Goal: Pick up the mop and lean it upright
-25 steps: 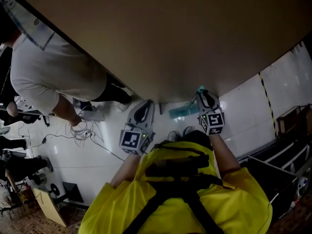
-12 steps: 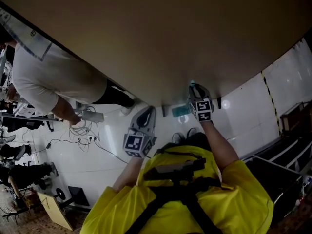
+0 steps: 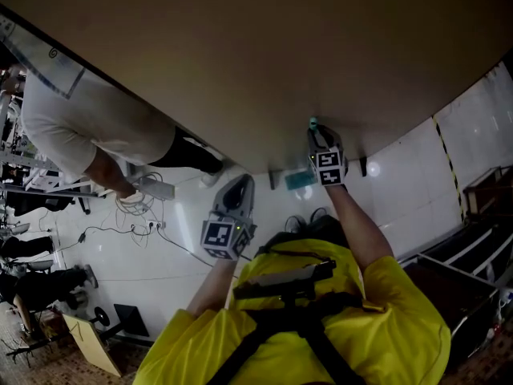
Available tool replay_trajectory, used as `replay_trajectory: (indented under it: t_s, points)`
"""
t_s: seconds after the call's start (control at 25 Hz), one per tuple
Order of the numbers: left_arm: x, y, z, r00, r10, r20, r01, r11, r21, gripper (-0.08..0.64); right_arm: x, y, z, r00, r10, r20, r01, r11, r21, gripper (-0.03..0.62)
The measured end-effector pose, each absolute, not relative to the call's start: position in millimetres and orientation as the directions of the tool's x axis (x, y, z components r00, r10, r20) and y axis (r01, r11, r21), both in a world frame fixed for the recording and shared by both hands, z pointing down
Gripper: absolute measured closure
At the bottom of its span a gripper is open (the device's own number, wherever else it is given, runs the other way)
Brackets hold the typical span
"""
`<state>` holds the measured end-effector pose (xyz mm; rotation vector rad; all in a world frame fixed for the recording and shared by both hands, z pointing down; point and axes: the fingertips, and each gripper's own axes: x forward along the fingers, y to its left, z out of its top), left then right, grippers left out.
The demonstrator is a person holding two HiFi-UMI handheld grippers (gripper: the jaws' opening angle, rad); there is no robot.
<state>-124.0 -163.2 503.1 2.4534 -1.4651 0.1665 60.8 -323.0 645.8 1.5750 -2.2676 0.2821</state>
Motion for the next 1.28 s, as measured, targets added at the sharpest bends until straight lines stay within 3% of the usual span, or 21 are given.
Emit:
replay_trajectory:
  t_s: [0.32, 0.6, 0.72, 0.96, 1.28]
  points:
    - [-132, -155, 516, 0.468, -0.845, 0.258, -0.882, -0.43, 0.192, 0.534, 61, -317, 622, -0.314, -0.879, 0.36, -0.934, 0.355, 0.052, 0.457]
    - [-123, -165, 504, 0.494, -0.84, 0.222, -0.868, -0.462, 0.183, 0.534, 82, -249, 510, -0.346, -0.922, 0.175, -0.933, 0.358, 0.041, 0.46]
    - [-118, -171, 496, 0.503, -0.84, 0.201, -0.862, -0.473, 0.183, 0.534, 105, -219, 464, -0.341, -0.936, 0.086, -0.939, 0.343, 0.012, 0.572]
    - [-117, -166, 473, 0.509, -0.846, 0.158, -0.857, -0.481, 0.182, 0.534, 125, -161, 386, -0.323, -0.945, -0.06, -0.946, 0.324, -0.013, 0.588]
    - [-114, -153, 432, 0.523, -0.848, 0.082, -0.845, -0.504, 0.179, 0.534, 129, -145, 368, -0.337, -0.938, -0.086, -0.937, 0.343, -0.071, 0.588]
